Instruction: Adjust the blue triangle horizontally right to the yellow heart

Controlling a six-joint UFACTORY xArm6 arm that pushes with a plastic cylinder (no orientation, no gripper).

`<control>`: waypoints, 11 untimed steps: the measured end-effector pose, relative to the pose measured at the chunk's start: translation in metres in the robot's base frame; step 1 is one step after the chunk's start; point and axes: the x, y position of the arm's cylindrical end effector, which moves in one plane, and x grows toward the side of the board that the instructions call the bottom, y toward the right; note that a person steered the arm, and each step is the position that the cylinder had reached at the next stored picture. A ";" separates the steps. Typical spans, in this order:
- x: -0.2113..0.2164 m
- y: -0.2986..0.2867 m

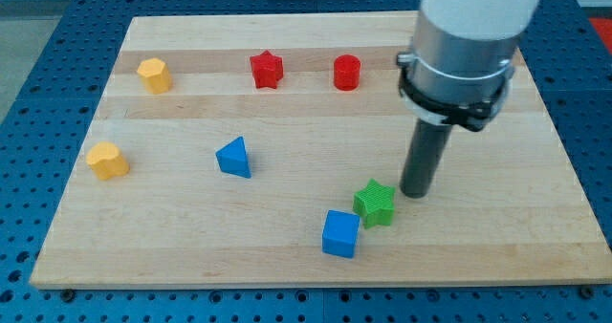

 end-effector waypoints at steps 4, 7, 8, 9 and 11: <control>-0.034 -0.068; -0.082 -0.174; -0.050 -0.177; -0.023 -0.176; -0.070 -0.176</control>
